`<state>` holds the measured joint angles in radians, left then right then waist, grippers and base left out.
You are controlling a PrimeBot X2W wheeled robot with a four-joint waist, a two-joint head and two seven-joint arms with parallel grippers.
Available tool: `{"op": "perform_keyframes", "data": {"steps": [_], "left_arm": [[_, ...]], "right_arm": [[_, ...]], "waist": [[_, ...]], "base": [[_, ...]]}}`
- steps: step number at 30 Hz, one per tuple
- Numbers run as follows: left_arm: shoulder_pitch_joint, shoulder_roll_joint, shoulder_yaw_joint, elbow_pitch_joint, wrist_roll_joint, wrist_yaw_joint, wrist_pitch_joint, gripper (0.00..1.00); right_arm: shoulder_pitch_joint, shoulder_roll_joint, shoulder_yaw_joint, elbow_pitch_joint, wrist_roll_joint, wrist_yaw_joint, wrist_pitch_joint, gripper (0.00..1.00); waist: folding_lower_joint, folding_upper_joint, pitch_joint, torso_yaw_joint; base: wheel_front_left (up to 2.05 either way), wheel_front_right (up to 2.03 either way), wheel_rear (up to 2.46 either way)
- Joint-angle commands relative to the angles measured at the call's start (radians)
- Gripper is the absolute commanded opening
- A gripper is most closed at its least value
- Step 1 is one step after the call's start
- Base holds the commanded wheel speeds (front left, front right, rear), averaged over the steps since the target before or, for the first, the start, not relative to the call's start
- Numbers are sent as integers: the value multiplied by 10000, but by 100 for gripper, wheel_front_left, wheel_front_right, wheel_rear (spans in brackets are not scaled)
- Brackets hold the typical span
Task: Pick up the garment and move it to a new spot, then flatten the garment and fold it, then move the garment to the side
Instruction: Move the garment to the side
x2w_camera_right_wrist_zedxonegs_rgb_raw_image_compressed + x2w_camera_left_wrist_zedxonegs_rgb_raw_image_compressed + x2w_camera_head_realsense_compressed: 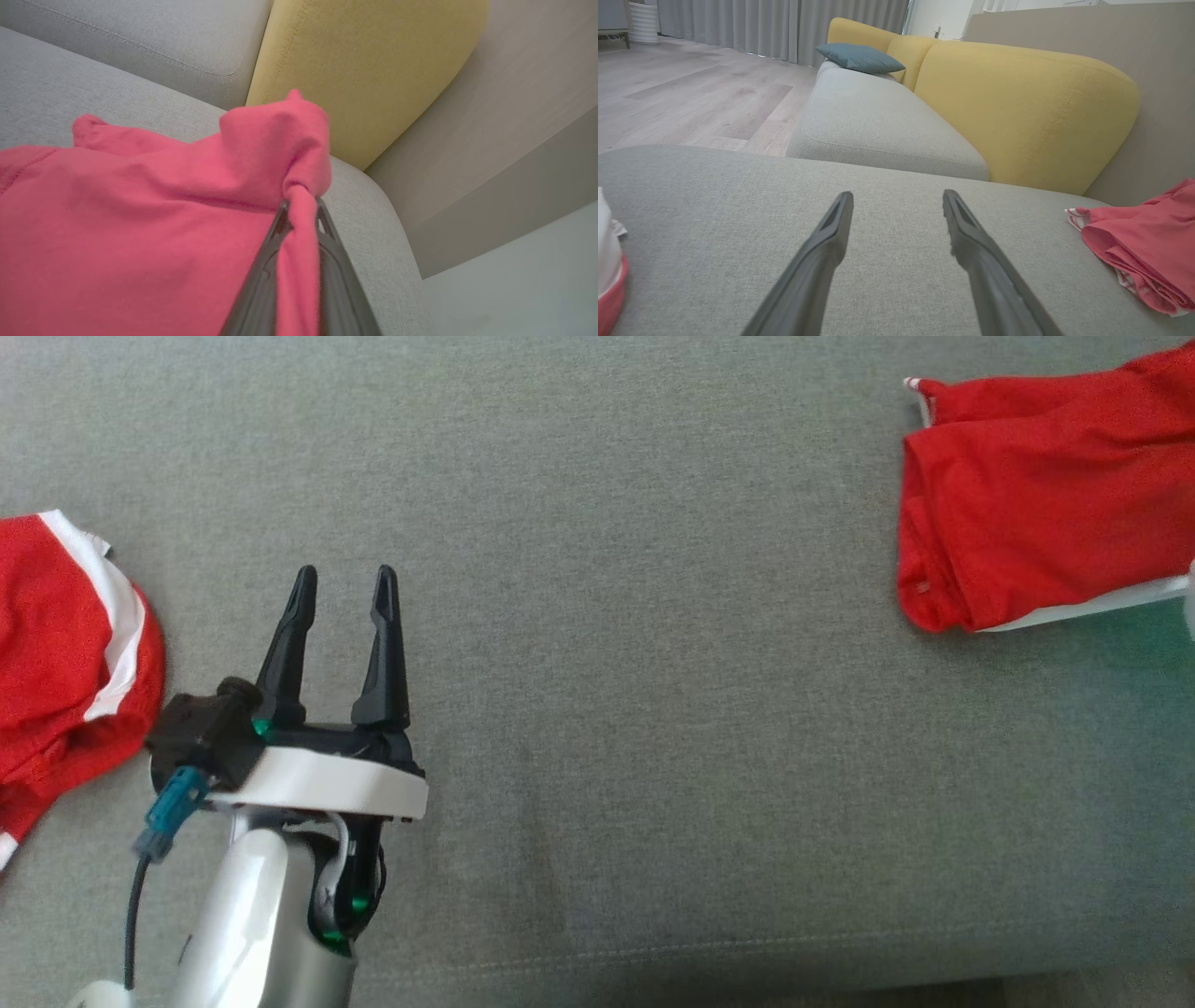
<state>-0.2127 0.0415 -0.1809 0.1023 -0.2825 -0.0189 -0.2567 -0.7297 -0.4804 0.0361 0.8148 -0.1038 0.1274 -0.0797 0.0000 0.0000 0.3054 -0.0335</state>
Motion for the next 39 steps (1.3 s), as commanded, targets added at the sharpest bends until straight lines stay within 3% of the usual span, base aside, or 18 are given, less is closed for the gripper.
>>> {"op": "perform_keyframes", "data": {"steps": [1, 18, 19, 20, 21, 22, 30, 39], "left_arm": [[-316, 87, 333, -291, 44, -38, -51, 100], [-215, 87, 422, -273, 68, -80, -51, 100], [-207, 87, 408, -268, 65, -75, -51, 100], [-200, 87, 400, -261, 62, -71, -51, 100], [-196, 87, 399, -253, 60, -70, -51, 100], [-188, 87, 402, -246, 60, -70, -51, 100], [-57, 87, 392, -189, 40, -68, -51, 100], [290, 87, 447, -185, -84, 76, -51, 100]], "right_arm": [[-154, -300, -48, -312, 36, 33, 13, 0], [235, -52, -664, -940, -57, 33, 98, 0], [261, 4, -706, -958, -4, 33, 101, 13], [288, 68, -760, -966, 95, 33, 107, 38], [318, 109, -782, -987, 166, 33, 91, 73], [344, 122, -828, -1009, 195, 33, 86, 100], [437, 554, -965, -1369, 258, 33, -354, 100], [976, 2575, -532, -2453, 664, 33, -1126, 100]], "waist": [[0, 0, 21, 36], [0, 0, -95, 36], [0, 0, -118, 30], [0, 0, -138, 26], [0, 0, -156, 21], [0, 0, -172, 15], [0, 0, -439, 11], [0, 0, -1416, 90]], "base": [[0, 0, 0], [0, 0, 0], [0, 0, 0], [0, 0, 0], [0, 0, 0], [0, 0, 0], [0, 0, 0], [0, 0, 0]]}}
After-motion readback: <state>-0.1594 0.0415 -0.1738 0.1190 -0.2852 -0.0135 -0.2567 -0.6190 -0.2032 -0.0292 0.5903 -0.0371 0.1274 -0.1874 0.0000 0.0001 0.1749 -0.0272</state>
